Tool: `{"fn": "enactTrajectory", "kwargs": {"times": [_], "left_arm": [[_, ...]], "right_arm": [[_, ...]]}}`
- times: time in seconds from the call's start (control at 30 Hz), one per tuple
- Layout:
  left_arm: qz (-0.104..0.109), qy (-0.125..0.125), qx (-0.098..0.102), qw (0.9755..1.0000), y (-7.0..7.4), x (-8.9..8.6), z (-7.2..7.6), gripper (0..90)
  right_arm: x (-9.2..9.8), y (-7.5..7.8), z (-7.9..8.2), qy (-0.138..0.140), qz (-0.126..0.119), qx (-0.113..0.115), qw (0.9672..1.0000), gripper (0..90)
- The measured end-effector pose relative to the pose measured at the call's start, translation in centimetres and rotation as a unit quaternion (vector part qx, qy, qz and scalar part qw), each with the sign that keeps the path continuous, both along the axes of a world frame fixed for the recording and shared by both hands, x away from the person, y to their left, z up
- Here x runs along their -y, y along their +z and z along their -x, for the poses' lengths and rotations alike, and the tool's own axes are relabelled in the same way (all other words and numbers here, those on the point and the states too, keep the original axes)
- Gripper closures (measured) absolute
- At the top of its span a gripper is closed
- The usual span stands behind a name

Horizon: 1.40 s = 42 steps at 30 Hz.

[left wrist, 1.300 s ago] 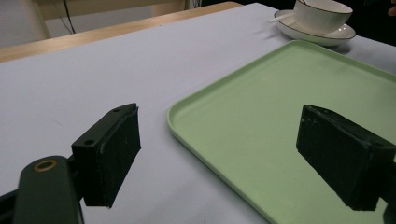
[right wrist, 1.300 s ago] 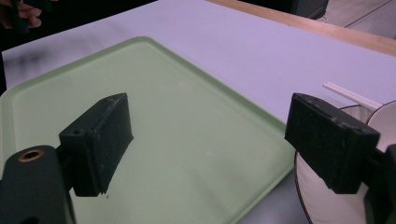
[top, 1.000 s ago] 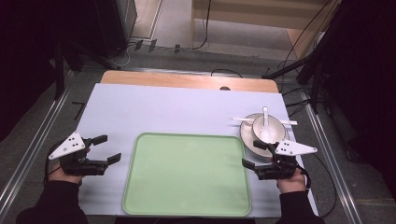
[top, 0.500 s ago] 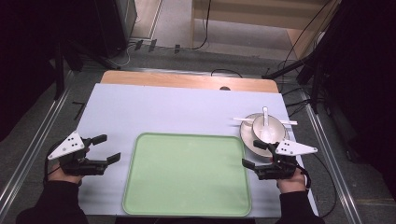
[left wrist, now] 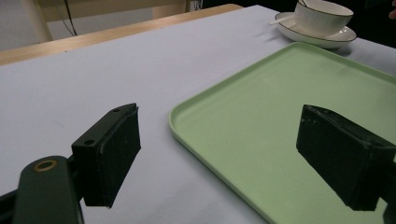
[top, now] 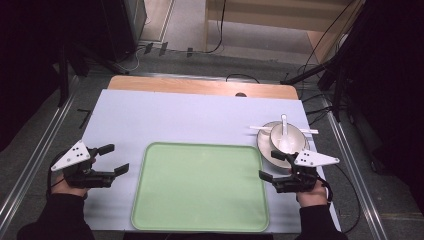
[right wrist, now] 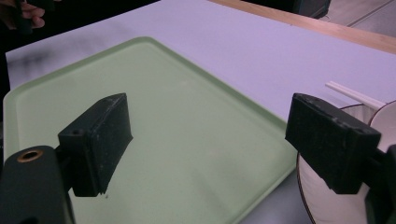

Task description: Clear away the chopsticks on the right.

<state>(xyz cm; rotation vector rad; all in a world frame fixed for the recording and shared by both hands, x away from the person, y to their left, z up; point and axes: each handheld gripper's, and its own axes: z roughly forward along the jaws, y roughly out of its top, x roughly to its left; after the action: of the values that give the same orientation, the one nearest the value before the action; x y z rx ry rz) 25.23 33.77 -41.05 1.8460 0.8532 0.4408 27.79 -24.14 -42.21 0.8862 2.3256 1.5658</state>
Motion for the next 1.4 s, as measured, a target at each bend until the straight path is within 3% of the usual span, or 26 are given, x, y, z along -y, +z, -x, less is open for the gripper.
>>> {"fn": "enactTrajectory", "kwargs": {"times": [0.37, 0.5, 0.63, 0.67, 0.8, 0.9, 1.03, 1.2, 1.4], "left_arm": [[-0.001, -0.001, -0.002, 1.0000, 0.0, 0.0, 0.0, 13.4], [-0.001, 0.000, -0.002, 1.0000, 0.0, -0.1, 0.0, 13.4], [-0.004, 0.000, -0.002, 1.0000, 0.0, -0.1, 0.0, 13.4], [-0.003, 0.001, -0.002, 1.0000, 0.0, -0.2, 0.0, 13.4], [-0.003, 0.003, -0.003, 1.0000, 0.0, -0.2, 0.0, 13.4], [-0.003, 0.004, -0.003, 1.0000, 0.0, -0.2, 0.0, 13.4], [-0.004, 0.003, -0.004, 1.0000, 0.0, -0.1, 0.0, 13.4], [-0.010, 0.001, -0.010, 0.9999, -0.1, 0.0, -0.1, 13.4], [-0.009, 0.004, -0.014, 0.9999, -0.2, -0.1, -0.1, 13.4]], "right_arm": [[0.1, 0.0, 0.0, 0.002, -0.003, -0.002, 1.0000, 14.0], [-0.1, 0.3, 0.2, 0.000, 0.006, -0.007, 1.0000, 13.6], [0.0, 0.4, 0.3, -0.012, 0.017, -0.014, 0.9997, 13.6], [0.2, 0.5, 0.2, -0.025, 0.023, -0.030, 0.9990, 13.6], [0.4, 0.6, 0.5, -0.046, 0.043, -0.048, 0.9969, 13.4], [0.6, 0.9, 0.7, -0.051, 0.055, -0.046, 0.9961, 13.4], [0.9, 1.0, 0.9, -0.044, 0.049, -0.056, 0.9963, 13.4], [1.8, 1.5, 0.9, -0.070, 0.079, -0.063, 0.9924, 13.5], [3.2, 1.7, 0.9, -0.092, 0.073, -0.069, 0.9907, 15.1]]}}
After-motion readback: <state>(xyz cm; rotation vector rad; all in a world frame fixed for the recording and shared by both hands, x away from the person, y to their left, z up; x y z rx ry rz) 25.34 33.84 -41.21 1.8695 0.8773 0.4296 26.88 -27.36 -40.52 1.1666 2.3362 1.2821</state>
